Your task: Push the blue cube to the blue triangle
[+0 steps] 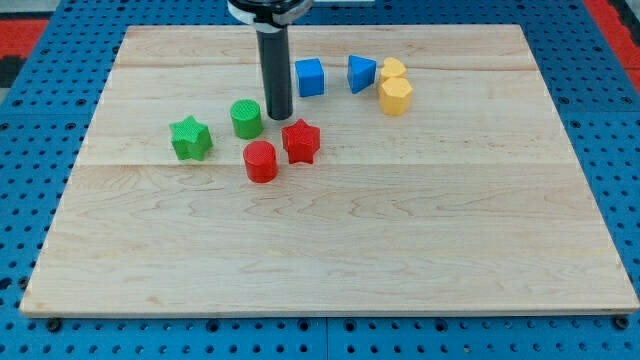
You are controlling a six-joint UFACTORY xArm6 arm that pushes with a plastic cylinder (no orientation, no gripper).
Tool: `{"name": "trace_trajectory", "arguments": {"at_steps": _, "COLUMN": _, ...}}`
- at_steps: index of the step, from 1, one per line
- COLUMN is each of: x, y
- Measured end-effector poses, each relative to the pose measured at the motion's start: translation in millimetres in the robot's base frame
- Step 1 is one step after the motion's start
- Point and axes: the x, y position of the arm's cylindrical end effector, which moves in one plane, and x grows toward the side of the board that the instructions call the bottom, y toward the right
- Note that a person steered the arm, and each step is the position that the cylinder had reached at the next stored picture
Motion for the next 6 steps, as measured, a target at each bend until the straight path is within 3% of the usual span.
{"name": "trace_trajectory", "arguments": {"at_steps": 2, "x": 25, "y": -80}}
{"name": "trace_trajectory", "arguments": {"at_steps": 4, "x": -53, "y": 4}}
{"name": "trace_trajectory", "arguments": {"at_steps": 6, "x": -51, "y": 37}}
